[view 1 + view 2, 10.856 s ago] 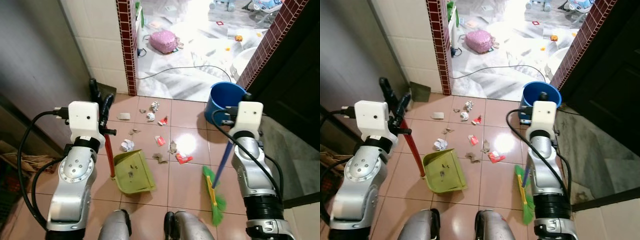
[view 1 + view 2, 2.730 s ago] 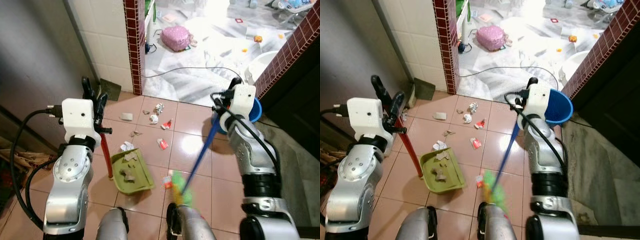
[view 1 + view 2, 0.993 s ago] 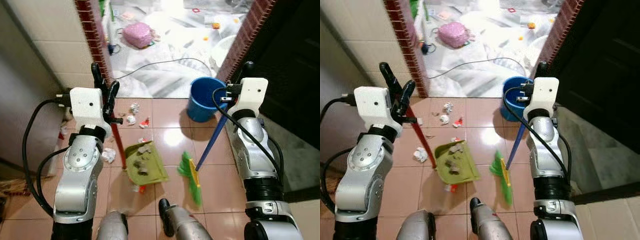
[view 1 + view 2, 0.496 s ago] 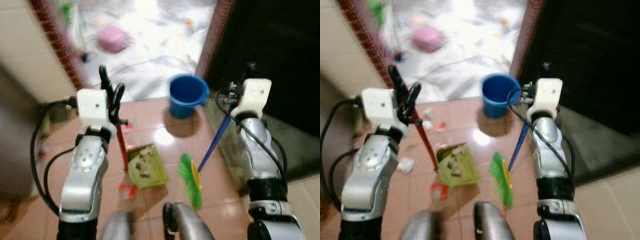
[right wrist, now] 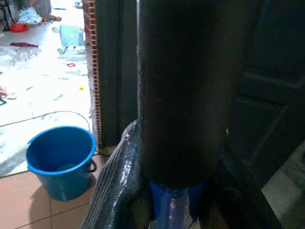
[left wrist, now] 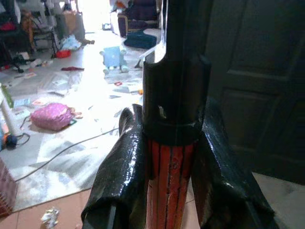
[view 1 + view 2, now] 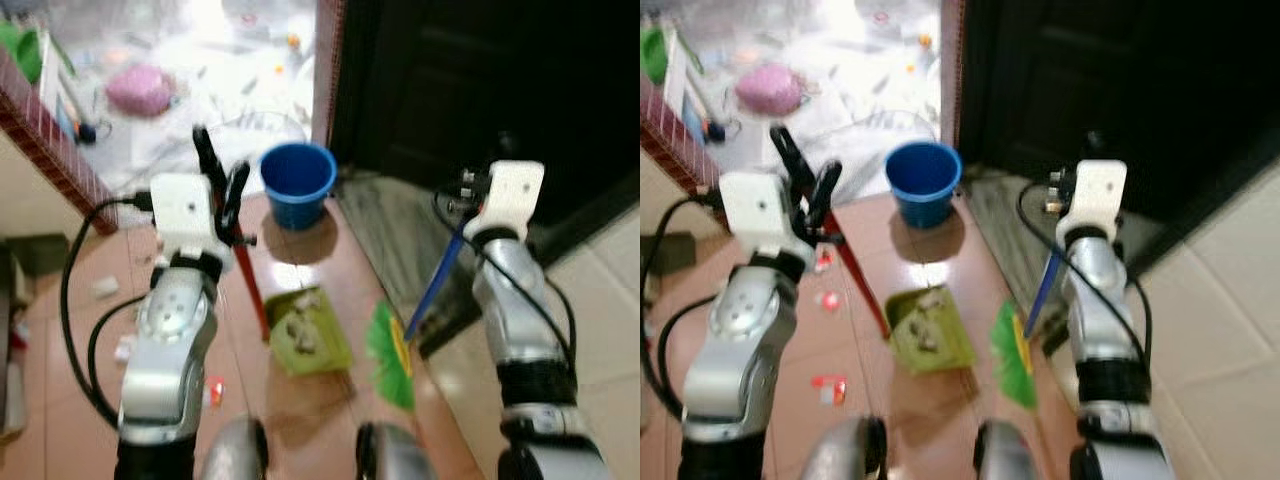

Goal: Sweep floor

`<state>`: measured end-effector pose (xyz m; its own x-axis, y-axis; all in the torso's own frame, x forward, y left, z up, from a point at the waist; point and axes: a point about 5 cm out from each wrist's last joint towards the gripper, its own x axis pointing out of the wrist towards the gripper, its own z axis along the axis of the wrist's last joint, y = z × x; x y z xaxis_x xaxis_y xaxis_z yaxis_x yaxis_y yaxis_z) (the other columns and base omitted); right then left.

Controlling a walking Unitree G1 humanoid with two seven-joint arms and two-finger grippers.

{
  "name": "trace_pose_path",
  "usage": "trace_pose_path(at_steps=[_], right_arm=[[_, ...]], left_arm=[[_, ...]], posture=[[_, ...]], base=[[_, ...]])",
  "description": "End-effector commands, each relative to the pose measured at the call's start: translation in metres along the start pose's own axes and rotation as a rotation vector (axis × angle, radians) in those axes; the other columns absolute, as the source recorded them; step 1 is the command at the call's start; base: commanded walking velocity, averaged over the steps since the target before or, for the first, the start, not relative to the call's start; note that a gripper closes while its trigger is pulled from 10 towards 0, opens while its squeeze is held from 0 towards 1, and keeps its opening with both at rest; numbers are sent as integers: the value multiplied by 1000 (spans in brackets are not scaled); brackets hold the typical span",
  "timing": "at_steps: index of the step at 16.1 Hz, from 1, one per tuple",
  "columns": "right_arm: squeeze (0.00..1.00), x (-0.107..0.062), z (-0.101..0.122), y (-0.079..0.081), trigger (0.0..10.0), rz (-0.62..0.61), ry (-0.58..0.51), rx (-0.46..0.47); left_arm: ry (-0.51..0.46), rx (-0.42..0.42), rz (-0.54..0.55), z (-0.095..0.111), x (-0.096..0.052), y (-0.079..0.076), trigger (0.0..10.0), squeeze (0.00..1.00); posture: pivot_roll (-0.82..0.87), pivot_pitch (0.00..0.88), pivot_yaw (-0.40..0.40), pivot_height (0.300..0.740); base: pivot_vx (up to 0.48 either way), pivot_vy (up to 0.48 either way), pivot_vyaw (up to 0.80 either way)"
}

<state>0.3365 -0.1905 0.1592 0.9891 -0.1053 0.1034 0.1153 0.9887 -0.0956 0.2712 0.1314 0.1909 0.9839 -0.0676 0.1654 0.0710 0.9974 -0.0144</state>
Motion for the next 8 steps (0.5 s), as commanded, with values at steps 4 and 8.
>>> trace_pose_path(at_steps=[4,8], right_arm=[[0,0,-3,1,10000,17,11,-15],[0,1,-2,4,10000,33,5,-17]], left_arm=[[-84,33,79,14,4,18,10000,0],[-133,43,151,24,12,31,10000,0]], posture=[[-32,149,-10,740],[-38,141,-6,740]], base=[[0,0,0],[0,0,0]])
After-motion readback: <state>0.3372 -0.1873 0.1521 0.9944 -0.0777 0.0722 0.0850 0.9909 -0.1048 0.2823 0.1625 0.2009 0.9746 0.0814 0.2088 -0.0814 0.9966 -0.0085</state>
